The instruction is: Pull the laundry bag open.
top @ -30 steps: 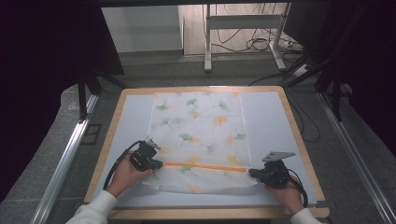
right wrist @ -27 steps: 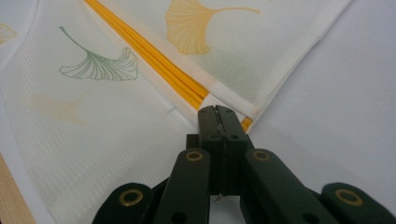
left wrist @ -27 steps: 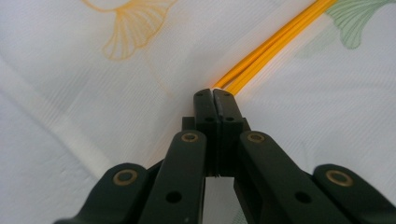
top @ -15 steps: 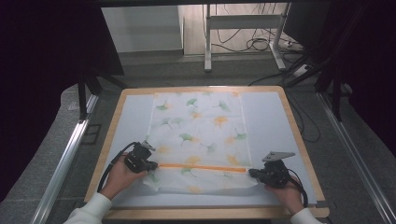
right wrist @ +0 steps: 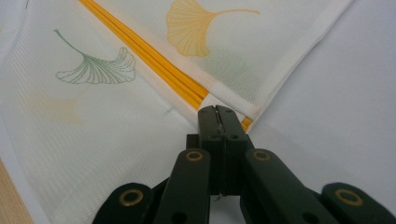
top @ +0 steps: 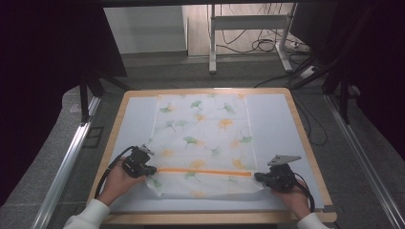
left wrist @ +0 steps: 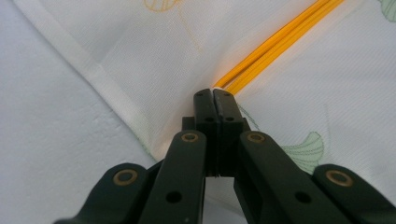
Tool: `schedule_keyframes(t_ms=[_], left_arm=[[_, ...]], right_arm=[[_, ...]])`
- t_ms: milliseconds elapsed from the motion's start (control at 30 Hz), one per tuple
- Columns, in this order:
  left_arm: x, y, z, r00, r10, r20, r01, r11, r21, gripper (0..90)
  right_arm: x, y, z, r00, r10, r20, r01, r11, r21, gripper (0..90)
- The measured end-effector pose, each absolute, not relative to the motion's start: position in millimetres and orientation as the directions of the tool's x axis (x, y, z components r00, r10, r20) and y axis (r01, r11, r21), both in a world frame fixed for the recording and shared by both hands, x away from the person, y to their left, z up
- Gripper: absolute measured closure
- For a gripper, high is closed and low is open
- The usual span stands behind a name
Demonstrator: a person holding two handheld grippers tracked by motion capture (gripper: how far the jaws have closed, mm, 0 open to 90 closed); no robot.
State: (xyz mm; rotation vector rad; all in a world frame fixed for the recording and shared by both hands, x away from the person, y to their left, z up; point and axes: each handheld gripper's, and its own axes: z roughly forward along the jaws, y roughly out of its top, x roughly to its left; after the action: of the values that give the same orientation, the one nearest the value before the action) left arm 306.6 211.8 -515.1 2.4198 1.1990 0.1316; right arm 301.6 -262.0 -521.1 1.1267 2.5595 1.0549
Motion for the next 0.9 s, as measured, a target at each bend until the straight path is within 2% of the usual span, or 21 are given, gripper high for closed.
schedule_keyframes(t_ms=[400, 900], left_arm=[[302.5, 218.1, -514.8, 0.610, 0.786, -0.098, 0.743, -0.525, 0.415, 90.0], [301.0, 229.1, -515.7, 0.576, 0.806, -0.140, 0.773, -0.480, 0.415, 90.0]], right_arm=[[301.5, -261.7, -521.1, -0.706, 0.696, 0.132, 0.587, 0.470, 0.659, 90.0], [301.6, -261.6, -521.0, -0.707, 0.695, 0.131, 0.587, 0.472, 0.658, 90.0]])
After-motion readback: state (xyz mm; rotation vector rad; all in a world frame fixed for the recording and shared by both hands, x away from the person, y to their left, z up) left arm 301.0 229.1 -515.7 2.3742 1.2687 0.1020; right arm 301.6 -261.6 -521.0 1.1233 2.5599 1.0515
